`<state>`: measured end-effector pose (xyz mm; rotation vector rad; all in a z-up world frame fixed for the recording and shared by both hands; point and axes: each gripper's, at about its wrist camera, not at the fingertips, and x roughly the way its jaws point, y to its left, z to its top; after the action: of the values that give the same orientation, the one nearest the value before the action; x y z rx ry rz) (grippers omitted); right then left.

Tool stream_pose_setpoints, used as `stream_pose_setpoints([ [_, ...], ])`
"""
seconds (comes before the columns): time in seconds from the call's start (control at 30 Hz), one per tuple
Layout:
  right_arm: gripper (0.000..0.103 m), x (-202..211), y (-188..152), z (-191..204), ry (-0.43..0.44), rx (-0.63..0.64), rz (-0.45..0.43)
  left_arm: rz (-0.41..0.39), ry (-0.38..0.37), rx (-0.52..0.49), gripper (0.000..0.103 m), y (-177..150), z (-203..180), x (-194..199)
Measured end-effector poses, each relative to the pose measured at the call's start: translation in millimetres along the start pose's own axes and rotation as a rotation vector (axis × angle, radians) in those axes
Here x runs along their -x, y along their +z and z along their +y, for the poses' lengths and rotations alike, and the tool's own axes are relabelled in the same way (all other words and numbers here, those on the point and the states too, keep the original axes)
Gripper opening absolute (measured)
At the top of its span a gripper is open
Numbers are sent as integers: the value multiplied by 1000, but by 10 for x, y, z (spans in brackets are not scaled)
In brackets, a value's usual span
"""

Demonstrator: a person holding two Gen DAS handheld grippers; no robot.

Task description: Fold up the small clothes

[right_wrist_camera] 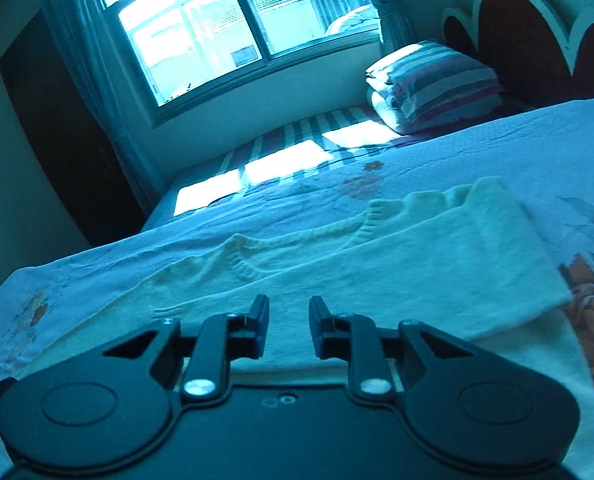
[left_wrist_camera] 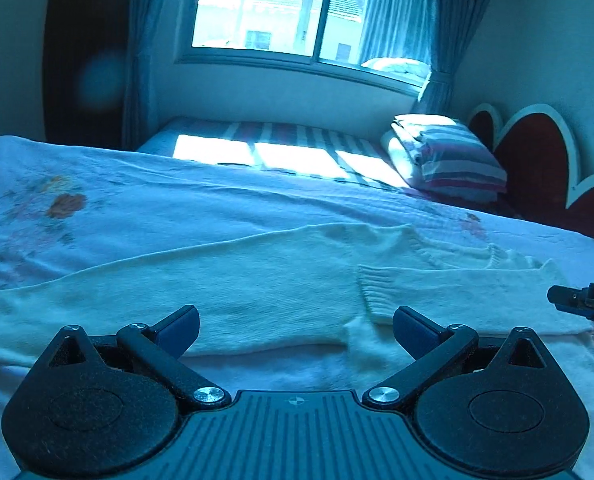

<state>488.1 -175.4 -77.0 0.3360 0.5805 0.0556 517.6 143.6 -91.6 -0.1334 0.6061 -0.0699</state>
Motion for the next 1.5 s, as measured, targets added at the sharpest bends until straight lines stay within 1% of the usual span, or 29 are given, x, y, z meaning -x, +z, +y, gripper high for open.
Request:
stream_pose_setpoints([
  [0.03, 22, 83, 20, -143, -28, -4, -7, 10, -27, -11, 88, 20, -171, -89],
  [0.07, 22, 156, 33, -264, -53, -5, -16, 31, -58, -11, 72, 35, -302, -180],
  [0.1, 22, 210, 44, -376, -73, -7, -24, 48, -78, 0, 68, 41, -393, -264],
  [0.13, 22, 232, 55, -500, -97, -11, -29, 78, -99, 21, 67, 37, -495, -369],
  [0.2, 23, 287, 61, -720, -125, -31, -28, 128, -130, 38, 52, 34, -658, -509],
  [0.23, 23, 316, 58, -797, -129, -42, -26, 139, -134, 35, 51, 30, -720, -545],
  [0.3, 23, 358, 54, -976, -141, -52, -23, 185, -117, 35, 45, -5, -822, -657],
  [0.4, 24, 381, 52, -1139, -134, -60, -15, 234, -78, 89, 42, -52, -828, -819],
  [0.53, 24, 363, 76, -1256, -115, -50, -4, 240, -64, 185, 42, -86, -749, -939],
  [0.63, 24, 359, 100, -1331, -99, -43, 2, 210, -68, 244, 42, -85, -672, -1047],
  [0.67, 24, 343, 114, -1350, -97, -42, 5, 200, -77, 264, 40, -82, -651, -1079],
  [0.73, 24, 317, 131, -1379, -99, -36, 11, 194, -84, 286, 2, -73, -609, -1154],
  [0.8, 22, 291, 150, -1398, -96, -32, 18, 167, -88, 296, 2, -75, -582, -1147],
  [0.9, 13, 258, 197, -1385, -78, -7, 31, 117, -61, 207, 2, -48, -666, -1047],
  [0.97, 13, 255, 232, -1348, -80, 27, 19, 122, -41, 186, 3, -63, -673, -1069],
  [1.0, 12, 231, 237, -1337, -81, 41, 20, 120, -31, 191, 3, -78, -661, -1086],
  [1.03, 11, 180, 233, -1328, -84, 57, 34, 125, -26, 205, 3, -95, -623, -1110],
  [1.07, 9, 83, 206, -1326, -106, 77, 68, 122, -23, 214, 3, -114, -600, -1125],
  [1.1, 10, -53, 158, -1345, -148, 94, 126, 118, -24, 215, 3, -126, -587, -1124],
  [1.13, 10, -101, 125, -1375, -148, 93, 118, 117, -23, 203, 3, -123, -596, -1122],
  [1.2, 11, -99, 173, -1380, -143, 90, 129, 116, -19, 178, 3, -118, -613, -1120],
  [1.3, 11, -52, 258, -1392, -123, 84, 91, 104, -17, 169, 3, -108, -608, -1077],
  [1.37, 11, -68, 320, -1415, -125, 77, 72, 102, -14, 152, 3, -109, -615, -1069],
  [1.43, 11, -173, 330, -1437, -118, 78, 108, 94, -8, 147, 3, -124, -601, -1059],
  [1.5, 11, -305, 277, -1446, -120, 97, 153, 108, -7, 151, 3, -136, -579, -1079],
])
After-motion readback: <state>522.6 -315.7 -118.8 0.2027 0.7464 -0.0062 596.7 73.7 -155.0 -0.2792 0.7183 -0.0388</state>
